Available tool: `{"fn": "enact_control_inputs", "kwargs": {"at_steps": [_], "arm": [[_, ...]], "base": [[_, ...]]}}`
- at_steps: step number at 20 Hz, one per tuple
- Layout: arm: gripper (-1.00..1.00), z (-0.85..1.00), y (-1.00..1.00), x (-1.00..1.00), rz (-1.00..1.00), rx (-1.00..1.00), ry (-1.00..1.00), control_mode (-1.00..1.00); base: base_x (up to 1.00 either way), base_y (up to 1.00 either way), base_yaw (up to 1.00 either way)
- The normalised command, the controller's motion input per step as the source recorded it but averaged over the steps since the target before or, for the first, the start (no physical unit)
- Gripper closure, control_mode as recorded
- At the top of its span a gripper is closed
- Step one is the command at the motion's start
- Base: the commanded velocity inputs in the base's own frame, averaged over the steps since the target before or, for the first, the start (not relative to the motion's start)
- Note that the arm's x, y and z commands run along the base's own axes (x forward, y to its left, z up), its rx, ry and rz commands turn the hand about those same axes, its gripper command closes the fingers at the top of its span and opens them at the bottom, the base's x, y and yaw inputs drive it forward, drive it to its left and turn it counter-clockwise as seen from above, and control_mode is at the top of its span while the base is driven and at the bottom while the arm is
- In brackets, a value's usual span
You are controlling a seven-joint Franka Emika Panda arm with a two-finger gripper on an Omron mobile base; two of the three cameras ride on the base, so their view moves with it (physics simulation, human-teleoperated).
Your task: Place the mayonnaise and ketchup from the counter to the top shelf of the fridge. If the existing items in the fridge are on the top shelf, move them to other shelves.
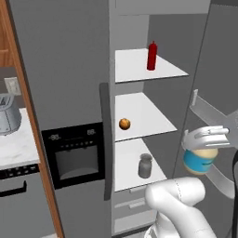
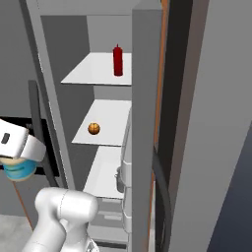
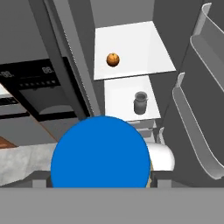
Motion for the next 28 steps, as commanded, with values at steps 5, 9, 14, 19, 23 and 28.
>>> {"fn": "enact_control_inputs", "kwargs": {"at_steps": [5, 9, 14, 19, 23, 28], "arm": [[1.0, 0.0, 0.0, 0.0, 0.0, 0.0, 0.0, 1.0], [1.0, 0.0, 0.0, 0.0, 0.0, 0.0, 0.0, 1.0], [1.0, 0.0, 0.0, 0.0, 0.0, 0.0, 0.0, 1.0], [1.0, 0.52, -0.05, 0.19, 0.02, 0.0, -0.11, -1.0], [1.0, 0.84, -0.1, 0.39, 0.0, 0.0, -0.28, -1.0], [1.0, 0.59, -0.04, 0.66, 0.0, 0.0, -0.2, -1.0]], "base": [[0.37, -0.05, 0.07], [0.48, -0.14, 0.05], [0.51, -0.1, 0.05], [0.08, -0.01, 0.01], [0.0, 0.0, 0.0], [0.0, 0.0, 0.0]]}}
